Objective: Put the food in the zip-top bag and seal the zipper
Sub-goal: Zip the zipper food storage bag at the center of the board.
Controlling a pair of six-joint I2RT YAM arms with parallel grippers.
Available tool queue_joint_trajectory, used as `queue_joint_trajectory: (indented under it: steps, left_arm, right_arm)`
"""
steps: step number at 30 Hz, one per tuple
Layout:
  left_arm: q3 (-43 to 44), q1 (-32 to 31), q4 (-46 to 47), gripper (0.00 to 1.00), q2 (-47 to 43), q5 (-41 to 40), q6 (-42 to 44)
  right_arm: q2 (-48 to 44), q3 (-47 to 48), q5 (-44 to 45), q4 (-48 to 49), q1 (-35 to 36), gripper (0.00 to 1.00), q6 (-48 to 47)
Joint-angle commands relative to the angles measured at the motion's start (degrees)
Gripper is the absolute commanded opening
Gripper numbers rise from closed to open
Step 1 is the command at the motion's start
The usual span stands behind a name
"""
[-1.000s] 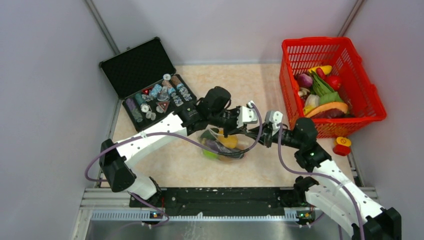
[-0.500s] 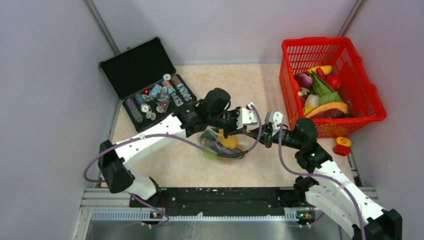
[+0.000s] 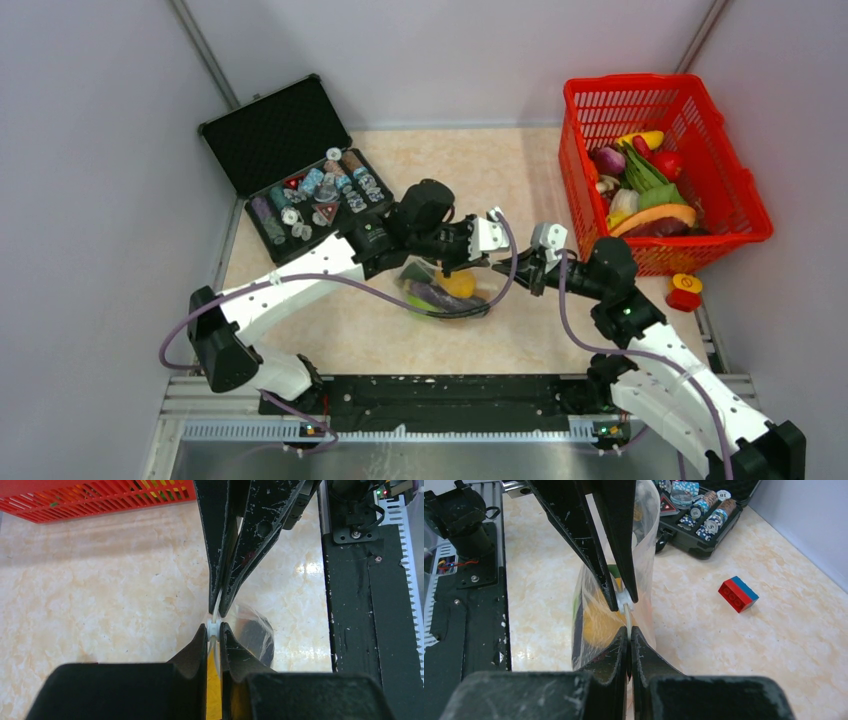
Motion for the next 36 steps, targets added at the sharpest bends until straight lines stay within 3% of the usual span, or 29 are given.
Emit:
queue_joint_trajectory:
  steps: [1,36]
  left_arm:
    - [-0.8,0.3,1.5,0.0,-2.7,-2.4,-0.1]
    - [-9.9,0.4,9.0,0.0,-11.6,-16.7,-2.3]
  right_arm:
    - [-1.5,1.7,1.0,1.0,0.3,0.0,-0.8]
    - [-3.7,1.1,3.6,-0.9,0.2,0.0,-1.6]
